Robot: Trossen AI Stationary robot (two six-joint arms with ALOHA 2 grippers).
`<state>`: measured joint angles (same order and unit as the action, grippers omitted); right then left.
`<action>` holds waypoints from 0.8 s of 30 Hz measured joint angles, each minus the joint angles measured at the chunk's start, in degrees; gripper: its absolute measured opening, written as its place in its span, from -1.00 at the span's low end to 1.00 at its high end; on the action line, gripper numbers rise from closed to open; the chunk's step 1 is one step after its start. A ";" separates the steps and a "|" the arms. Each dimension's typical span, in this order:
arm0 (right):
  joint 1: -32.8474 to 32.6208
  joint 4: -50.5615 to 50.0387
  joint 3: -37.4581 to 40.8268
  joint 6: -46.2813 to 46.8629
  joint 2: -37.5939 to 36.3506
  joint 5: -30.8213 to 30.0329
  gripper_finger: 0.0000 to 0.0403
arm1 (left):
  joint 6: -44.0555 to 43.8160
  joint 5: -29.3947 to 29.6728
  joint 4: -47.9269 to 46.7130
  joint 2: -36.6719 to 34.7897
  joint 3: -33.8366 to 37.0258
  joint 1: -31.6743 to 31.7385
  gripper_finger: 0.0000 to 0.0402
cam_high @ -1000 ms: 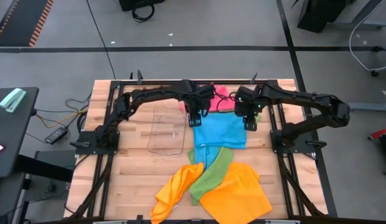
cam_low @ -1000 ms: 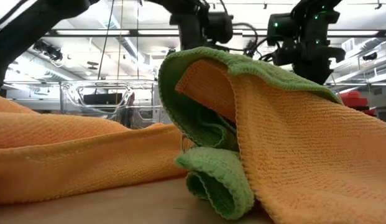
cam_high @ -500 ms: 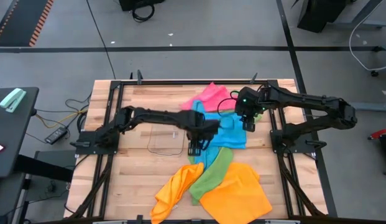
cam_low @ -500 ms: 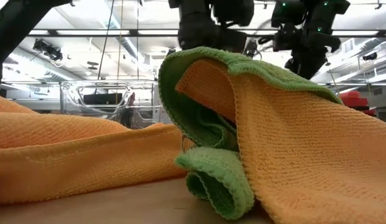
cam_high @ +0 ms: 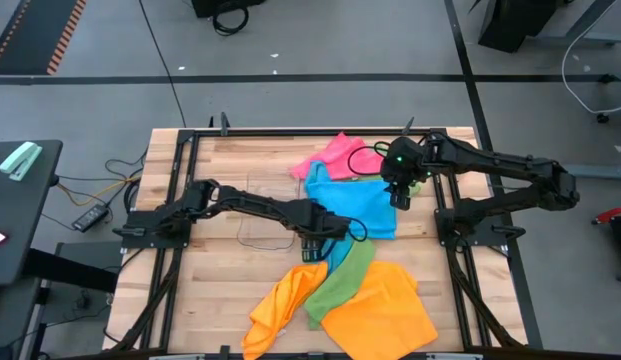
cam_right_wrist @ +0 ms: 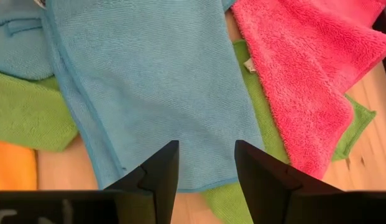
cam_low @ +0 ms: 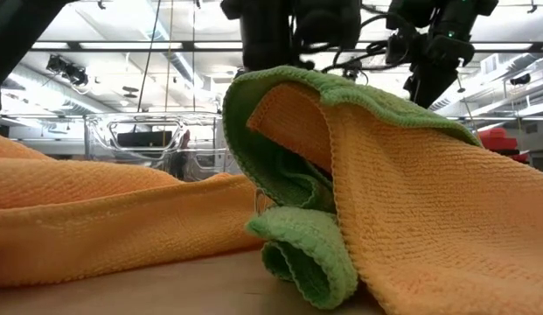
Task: Fold microfiber towels
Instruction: Fold the left blue towel
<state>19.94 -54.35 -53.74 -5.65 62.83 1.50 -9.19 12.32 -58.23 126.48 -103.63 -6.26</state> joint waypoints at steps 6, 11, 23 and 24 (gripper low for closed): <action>-0.32 -0.02 0.00 0.75 -0.24 0.00 -0.18 | -0.72 0.06 7.13 -6.19 8.52 0.34 -0.14; -1.43 0.36 0.00 0.34 -0.24 0.01 -0.18 | -0.73 -0.05 14.09 -11.02 13.94 0.31 -0.13; -2.14 0.96 0.00 1.30 -0.22 0.02 -0.18 | -2.18 2.51 20.83 -11.50 16.96 -1.80 -0.14; -2.14 0.96 0.00 1.34 -0.22 0.02 -0.18 | -2.14 2.78 20.83 -11.45 16.98 -2.10 -0.14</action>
<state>17.80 -53.39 -53.74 -4.32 62.61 1.52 -11.33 15.10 -37.41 115.03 -86.65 -8.36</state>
